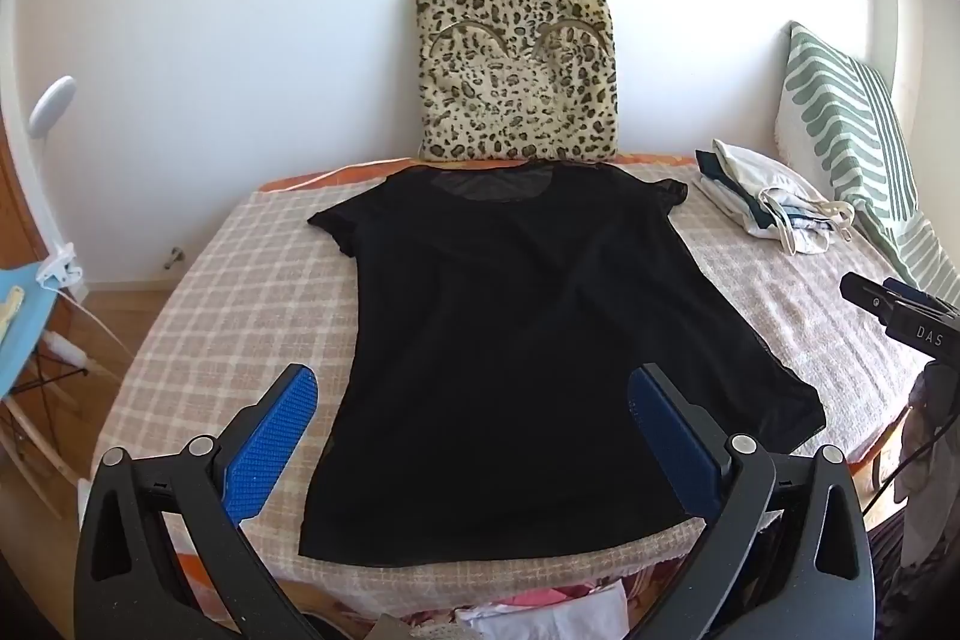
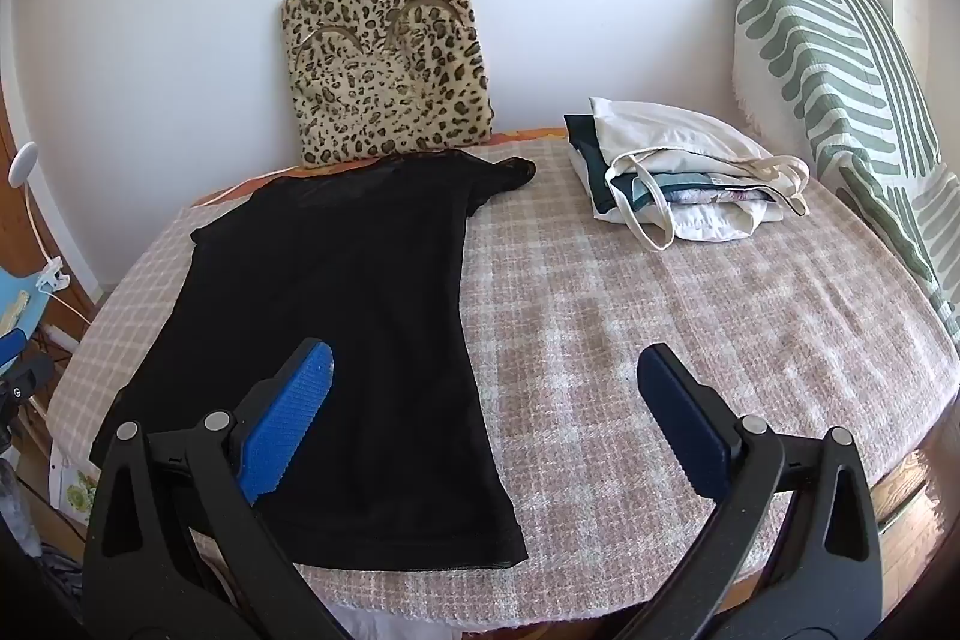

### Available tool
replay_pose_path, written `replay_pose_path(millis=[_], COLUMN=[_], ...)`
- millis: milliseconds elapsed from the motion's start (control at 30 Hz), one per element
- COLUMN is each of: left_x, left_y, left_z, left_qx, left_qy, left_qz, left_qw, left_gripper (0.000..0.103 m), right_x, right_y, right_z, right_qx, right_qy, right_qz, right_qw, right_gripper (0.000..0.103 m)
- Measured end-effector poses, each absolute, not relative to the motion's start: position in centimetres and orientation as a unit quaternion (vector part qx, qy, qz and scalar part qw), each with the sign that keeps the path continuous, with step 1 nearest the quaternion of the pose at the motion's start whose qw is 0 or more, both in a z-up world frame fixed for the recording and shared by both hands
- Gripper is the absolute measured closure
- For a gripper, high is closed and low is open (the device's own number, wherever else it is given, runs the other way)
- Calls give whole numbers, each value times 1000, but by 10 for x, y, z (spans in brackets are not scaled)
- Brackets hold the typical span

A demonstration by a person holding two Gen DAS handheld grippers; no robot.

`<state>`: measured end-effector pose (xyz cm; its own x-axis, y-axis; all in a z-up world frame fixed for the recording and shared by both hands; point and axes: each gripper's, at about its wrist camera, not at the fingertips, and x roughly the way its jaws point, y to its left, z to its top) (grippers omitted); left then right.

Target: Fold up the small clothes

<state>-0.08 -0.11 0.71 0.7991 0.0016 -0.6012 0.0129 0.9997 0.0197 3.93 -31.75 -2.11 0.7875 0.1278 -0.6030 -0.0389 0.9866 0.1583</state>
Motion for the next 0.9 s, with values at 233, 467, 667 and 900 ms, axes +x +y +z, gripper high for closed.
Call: replay_pose_path(millis=[233, 467, 667, 900], left_x=[-2, -3, -3, -4], left_y=[-1, -1, -2, -1], left_z=[6, 7, 8, 10], left_qx=[10, 9, 10, 10], left_qy=[314, 311, 311, 307], left_qz=[-4, -5, -5, -3], left_qw=[949, 950, 950, 951], left_gripper=[0, 0, 0, 0], right_x=[40, 40, 40, 41], right_y=[-317, -318, -317, -318], right_z=[-22, -22, -23, -24], right_qx=[68, 69, 70, 71], right_qy=[324, 325, 325, 326], right_qz=[44, 44, 44, 44], right_qw=[942, 942, 942, 942], right_gripper=[0, 0, 0, 0])
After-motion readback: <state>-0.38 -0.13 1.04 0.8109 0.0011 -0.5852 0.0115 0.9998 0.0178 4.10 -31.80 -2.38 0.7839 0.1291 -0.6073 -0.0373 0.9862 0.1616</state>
